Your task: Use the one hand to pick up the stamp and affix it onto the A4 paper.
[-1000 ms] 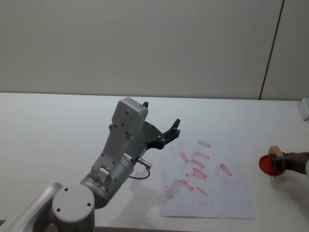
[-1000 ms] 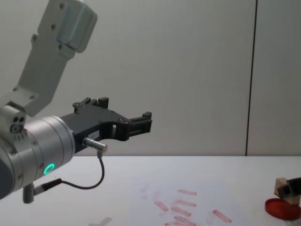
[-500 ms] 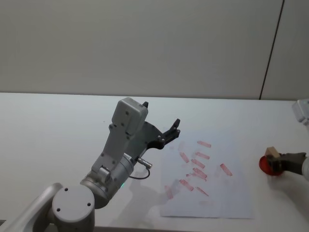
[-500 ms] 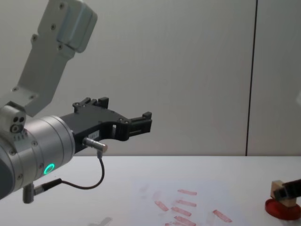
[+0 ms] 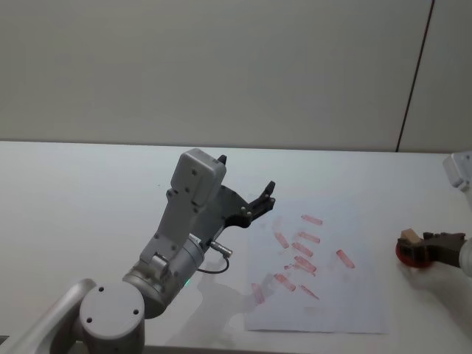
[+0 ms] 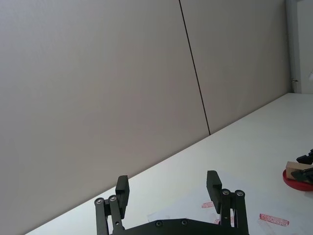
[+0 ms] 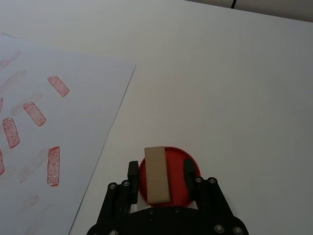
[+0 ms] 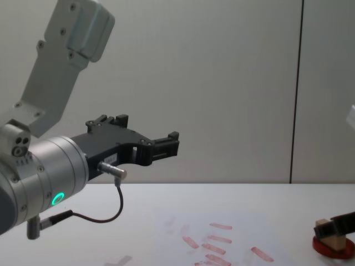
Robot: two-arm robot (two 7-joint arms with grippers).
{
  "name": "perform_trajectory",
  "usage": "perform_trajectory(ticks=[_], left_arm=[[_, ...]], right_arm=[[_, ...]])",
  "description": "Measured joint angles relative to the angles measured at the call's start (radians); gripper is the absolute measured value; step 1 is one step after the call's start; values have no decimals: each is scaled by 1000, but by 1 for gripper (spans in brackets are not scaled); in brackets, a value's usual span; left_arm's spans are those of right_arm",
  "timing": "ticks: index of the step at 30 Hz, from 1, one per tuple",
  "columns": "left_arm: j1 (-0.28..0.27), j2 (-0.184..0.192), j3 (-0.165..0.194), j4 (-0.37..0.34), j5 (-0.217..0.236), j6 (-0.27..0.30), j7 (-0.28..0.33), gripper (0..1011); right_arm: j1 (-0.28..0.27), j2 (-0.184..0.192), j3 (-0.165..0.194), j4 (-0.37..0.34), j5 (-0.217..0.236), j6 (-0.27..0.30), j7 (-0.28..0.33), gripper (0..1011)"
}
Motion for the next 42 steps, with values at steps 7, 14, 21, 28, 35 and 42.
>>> perform_trajectory(ticks=[7,14,21,28,35,42], left_arm=[[0,0,0,0,0,0,0,1002],[0,0,0,0,0,0,0,1002],[0,0,0,0,0,0,0,1002],[0,0,0,0,0,0,0,1002],[0,0,0,0,0,0,0,1002],[0,0,0,0,0,0,0,1002]], right_arm=[[1,-1,-1,2,-2,-1,1,734],[1,-1,-1,2,-3,-7,4,929],[-8,3,0,-21,3,-43,17,1001],[-21,11,3,-58,9,-100,36,1001],[-38,21,7,-102,16,-170,62,1001],[-54,33,11,-144,25,-223,85,1001]])
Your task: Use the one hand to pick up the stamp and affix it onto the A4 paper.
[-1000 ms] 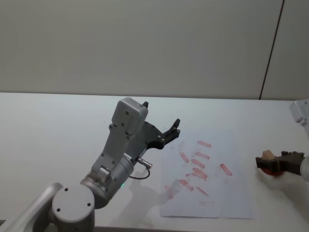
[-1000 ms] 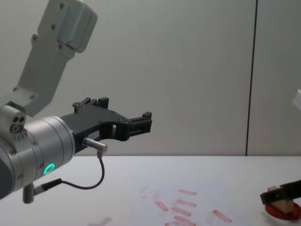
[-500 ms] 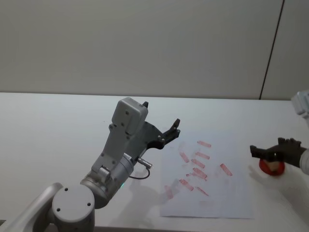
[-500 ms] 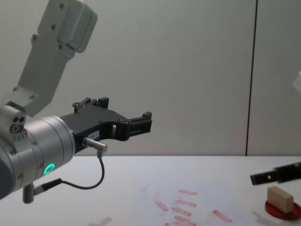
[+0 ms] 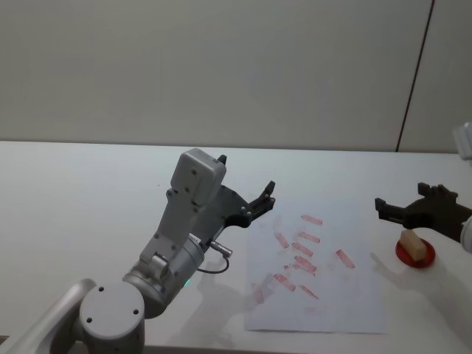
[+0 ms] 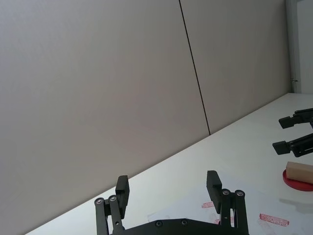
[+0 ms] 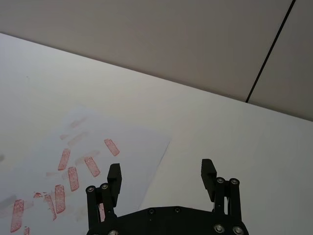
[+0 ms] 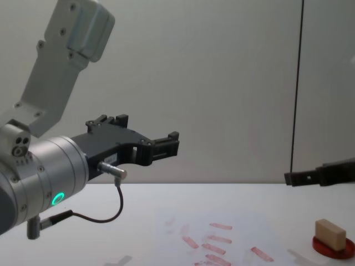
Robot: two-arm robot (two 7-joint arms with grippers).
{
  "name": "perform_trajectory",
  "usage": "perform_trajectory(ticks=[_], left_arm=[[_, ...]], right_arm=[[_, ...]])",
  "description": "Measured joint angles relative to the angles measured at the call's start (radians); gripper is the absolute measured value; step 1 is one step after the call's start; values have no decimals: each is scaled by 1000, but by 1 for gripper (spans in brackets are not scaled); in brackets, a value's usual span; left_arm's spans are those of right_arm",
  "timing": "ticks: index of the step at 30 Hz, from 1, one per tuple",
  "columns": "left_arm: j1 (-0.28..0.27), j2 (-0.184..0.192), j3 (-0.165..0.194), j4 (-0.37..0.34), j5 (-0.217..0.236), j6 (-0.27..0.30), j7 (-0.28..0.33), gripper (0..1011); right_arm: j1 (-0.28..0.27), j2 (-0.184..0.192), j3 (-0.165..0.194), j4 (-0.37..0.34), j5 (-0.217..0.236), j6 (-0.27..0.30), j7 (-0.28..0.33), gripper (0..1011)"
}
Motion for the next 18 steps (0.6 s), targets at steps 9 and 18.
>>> perform_trajectory(ticks=[9,18], left_arm=[[0,0,0,0,0,0,0,1002],[0,0,0,0,0,0,0,1002]], right_arm=[[-10,7,2,-25,5,-31,13,1001],[-14,10,3,-36,8,-45,19,1001]])
